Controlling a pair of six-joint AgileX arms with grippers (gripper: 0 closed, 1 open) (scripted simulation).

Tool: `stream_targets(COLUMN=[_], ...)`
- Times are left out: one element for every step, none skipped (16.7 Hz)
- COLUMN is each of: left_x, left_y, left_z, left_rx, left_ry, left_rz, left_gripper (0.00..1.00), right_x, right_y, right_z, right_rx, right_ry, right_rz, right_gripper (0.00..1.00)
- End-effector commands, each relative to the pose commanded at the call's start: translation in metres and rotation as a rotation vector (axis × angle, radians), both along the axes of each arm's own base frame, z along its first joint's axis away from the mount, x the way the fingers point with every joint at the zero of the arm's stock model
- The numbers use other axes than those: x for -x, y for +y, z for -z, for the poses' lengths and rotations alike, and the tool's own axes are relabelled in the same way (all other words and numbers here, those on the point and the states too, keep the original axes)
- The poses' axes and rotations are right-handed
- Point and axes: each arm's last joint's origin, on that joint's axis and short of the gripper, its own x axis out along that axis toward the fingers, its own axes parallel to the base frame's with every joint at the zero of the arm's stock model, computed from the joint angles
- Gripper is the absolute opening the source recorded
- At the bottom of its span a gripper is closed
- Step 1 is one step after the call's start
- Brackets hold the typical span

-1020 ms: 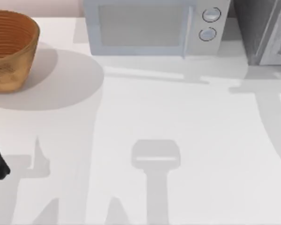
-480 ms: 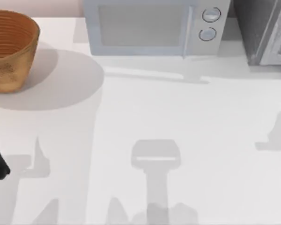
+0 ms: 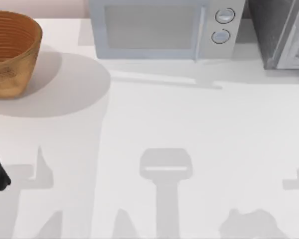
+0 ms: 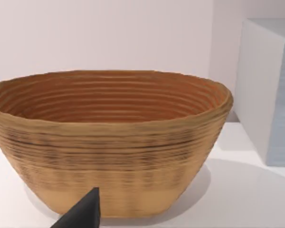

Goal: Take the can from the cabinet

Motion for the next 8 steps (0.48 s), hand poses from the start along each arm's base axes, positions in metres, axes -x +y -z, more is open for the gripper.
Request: stream_targets(left_x=[0.0000,0.0000,0.0000,0.0000,0.0000,0.0000,0.0000,0.0000], left_y=[0.0000,0.0000,0.0000,0.0000,0.0000,0.0000,0.0000,0.0000], left_z=[0.0000,0.0000,0.0000,0.0000,0.0000,0.0000,0.0000,0.0000], left_rx=[0.000,0.000,0.000,0.000,0.000,0.000,0.000,0.000], left_ry=[0.000,0.000,0.000,0.000,0.000,0.000,0.000,0.000], left_rz=[0.000,0.000,0.000,0.000,0.000,0.000,0.000,0.000], left_gripper=[1.00,1.00,1.00,1.00,1.00,1.00,1.00,1.00], right_x=[0.0000,0.0000,0.0000,0.0000,-0.0004,-0.0004,-0.0005,-0.0011], right_y=[-0.0002,-0.0002,-0.0002,-0.0002,0.0001,0.0001,0.0001,0.0003], right_z=[0.0023,0.0025,0.0025,0.0025,0.0036,0.0036,0.0033,0.0013], right_rx=[0.000,0.000,0.000,0.000,-0.002,-0.002,-0.002,-0.003], right_ry=[-0.005,-0.005,-0.005,-0.005,0.004,0.004,0.004,0.000], right_rz=[0.000,0.000,0.000,0.000,-0.003,-0.003,-0.004,-0.012], right_gripper=[0.00,0.00,0.00,0.00,0.00,0.00,0.00,0.00])
